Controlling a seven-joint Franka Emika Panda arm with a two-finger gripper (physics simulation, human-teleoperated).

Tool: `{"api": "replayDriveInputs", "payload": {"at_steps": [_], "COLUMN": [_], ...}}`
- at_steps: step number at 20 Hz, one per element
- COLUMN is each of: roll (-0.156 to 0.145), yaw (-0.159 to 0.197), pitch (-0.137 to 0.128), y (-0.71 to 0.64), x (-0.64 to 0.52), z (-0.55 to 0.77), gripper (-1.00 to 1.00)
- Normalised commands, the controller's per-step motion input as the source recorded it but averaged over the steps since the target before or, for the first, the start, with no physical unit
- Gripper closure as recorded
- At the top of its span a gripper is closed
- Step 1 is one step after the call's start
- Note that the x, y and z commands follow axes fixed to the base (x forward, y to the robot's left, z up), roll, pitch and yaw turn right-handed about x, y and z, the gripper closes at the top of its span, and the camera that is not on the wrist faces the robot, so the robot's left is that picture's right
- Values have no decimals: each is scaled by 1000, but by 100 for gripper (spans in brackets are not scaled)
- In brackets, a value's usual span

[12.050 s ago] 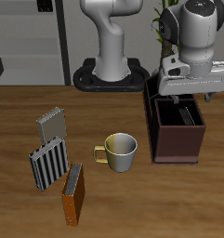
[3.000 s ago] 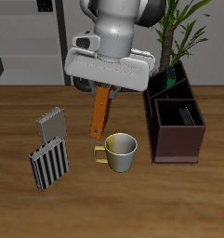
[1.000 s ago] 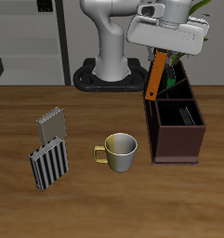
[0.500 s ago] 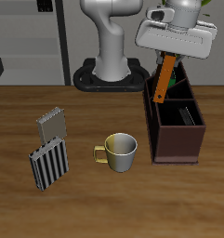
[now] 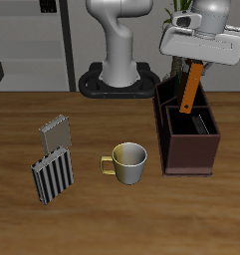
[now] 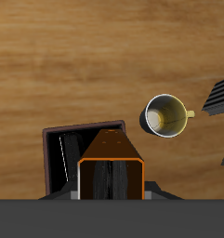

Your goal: Place the green book into the left desk caddy's left compartment and place the black book into the left desk caddy's right compartment and place the orange book into the left desk caddy's right compartment

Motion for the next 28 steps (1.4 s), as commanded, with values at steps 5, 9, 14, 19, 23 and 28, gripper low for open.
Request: {"api": "replayDriveInputs", "payload": {"at_steps": [5,9,14,19,23,28], "roll": [28,20,6,-2,-19,18], "yaw": [23,-2,-12,4,-4,1], "pitch": [29,61,18,-3,16,38], "y": [106,171,6,-6,-85,-13], "x": [86,47,-54,-44,37,100], "z": [-57,-255,-93,-125,-112,-229], "gripper": [100,100,100,100,100,100]}}
